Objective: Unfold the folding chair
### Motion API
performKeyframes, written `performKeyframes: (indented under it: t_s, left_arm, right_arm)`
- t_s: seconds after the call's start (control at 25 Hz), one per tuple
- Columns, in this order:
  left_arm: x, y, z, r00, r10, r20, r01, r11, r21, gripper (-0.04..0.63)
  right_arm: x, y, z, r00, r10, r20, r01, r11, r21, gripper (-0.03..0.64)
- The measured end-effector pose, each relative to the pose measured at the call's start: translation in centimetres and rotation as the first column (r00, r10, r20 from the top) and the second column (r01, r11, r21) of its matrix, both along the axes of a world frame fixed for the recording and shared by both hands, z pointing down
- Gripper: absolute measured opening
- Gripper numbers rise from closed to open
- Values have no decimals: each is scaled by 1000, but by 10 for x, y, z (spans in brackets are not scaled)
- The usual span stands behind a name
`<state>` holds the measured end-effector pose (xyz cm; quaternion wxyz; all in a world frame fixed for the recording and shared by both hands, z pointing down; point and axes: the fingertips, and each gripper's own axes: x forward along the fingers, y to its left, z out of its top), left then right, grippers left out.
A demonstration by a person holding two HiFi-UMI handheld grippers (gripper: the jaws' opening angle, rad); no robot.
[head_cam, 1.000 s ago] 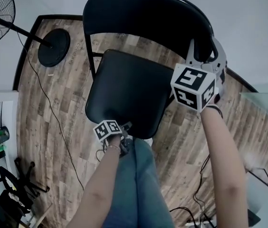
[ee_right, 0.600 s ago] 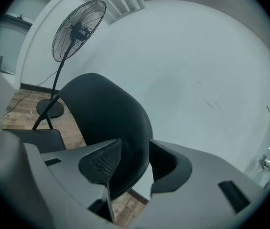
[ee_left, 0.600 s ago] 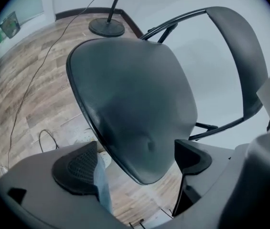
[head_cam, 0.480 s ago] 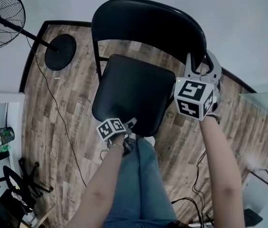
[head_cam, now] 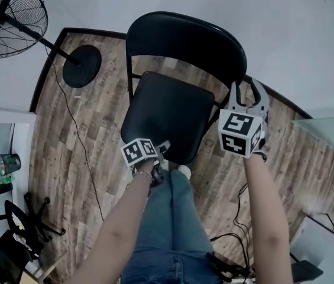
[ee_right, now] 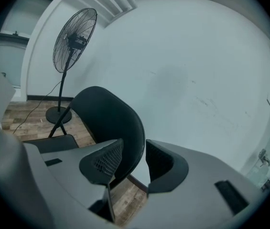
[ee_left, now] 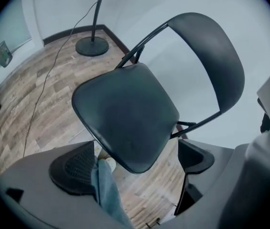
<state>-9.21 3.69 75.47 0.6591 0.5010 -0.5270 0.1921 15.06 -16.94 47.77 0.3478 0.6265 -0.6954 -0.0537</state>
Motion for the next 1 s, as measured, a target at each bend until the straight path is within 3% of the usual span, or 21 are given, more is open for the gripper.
performKeyframes:
  t_s: [0.6, 1.0]
  left_arm:
    - [-5, -13, -111, 993, 84, 84, -93, 989, 113, 526]
    - [-22, -30, -172, 975, 161, 153, -194, 954, 230, 525]
  right_arm:
    - [-34, 66, -52, 984, -130, 121, 147, 979, -140, 155]
    - [-37, 97, -89, 981, -136, 140, 158, 974, -162, 150]
